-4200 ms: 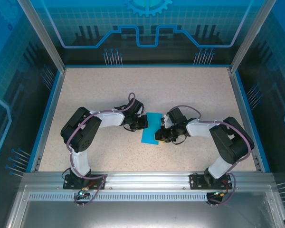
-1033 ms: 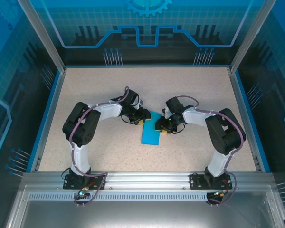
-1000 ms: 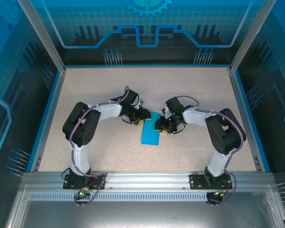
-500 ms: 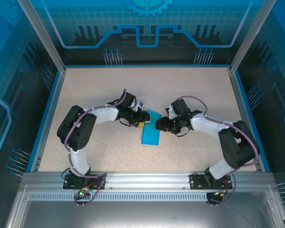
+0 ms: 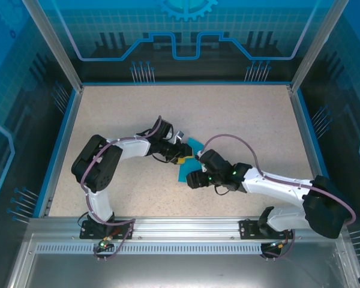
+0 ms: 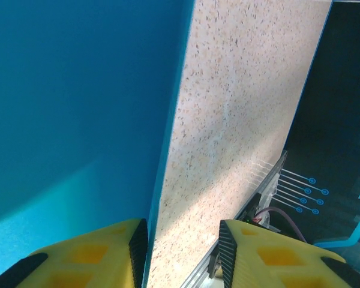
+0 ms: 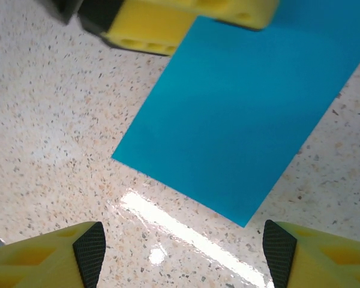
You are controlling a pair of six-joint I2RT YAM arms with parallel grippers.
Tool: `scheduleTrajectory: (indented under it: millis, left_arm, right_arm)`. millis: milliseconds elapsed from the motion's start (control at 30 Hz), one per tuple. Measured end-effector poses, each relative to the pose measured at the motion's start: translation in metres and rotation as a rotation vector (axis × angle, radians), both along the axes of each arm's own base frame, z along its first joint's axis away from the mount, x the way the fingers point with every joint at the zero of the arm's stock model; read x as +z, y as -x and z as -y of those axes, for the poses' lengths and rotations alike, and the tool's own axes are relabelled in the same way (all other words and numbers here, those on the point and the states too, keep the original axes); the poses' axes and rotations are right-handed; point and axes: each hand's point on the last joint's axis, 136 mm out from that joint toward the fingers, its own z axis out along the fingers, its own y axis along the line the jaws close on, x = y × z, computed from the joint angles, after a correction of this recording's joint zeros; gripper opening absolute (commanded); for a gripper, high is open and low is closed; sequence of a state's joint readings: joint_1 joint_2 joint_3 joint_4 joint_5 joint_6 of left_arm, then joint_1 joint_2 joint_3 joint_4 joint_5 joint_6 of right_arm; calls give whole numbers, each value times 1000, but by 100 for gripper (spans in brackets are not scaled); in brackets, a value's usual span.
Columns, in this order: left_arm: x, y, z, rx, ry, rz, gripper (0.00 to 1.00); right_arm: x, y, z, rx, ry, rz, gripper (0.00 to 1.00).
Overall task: Fold a paper plane with a square sheet of paper (pick it up from the middle)
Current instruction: Fold the triangle a second time at the center of the table.
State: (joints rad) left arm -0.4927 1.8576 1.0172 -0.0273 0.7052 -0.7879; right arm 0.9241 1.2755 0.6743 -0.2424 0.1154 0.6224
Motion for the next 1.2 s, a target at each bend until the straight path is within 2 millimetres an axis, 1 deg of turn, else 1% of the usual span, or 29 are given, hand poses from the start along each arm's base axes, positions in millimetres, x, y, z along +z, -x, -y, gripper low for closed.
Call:
scheduleTrajectory:
  millis: [100,167,333,400,500,667,800,933,1000,1200]
  left_arm:
    - [0,2,3,-7,2,3,40]
    - [0,2,3,-5,3,1,39]
    - [-1,3,2,4,2,-13,39]
    - [-1,3,2,6,2,-16,39]
    - [-3,4,1,6,0,-21,39]
    - [-4,5,1,7,-2,-25,38]
    - [-4,5,1,6,-3,-25,38]
    - [-4,6,1,6,-4,-27,38]
    - [-5,6,0,5,-6,-28,38]
    - [-10,9,-3,9,-33,-47,38]
  right_arm:
    - [-1,10,-9,50,91,71,77]
    - [-1,11,-17,69,147,101,77]
    - [1,-2,-45,82,299,198,79]
    - [2,-6,-53,77,353,229,78]
    - [-3,-13,-52,57,435,256,77]
    - [-17,-15,-38,45,540,261,72]
    - [-22,-15,-34,36,573,262,61]
    - [-22,-15,-31,27,584,267,47]
    - [-21,-16,-30,25,588,271,42]
    - [-10,-17,-30,32,559,287,17]
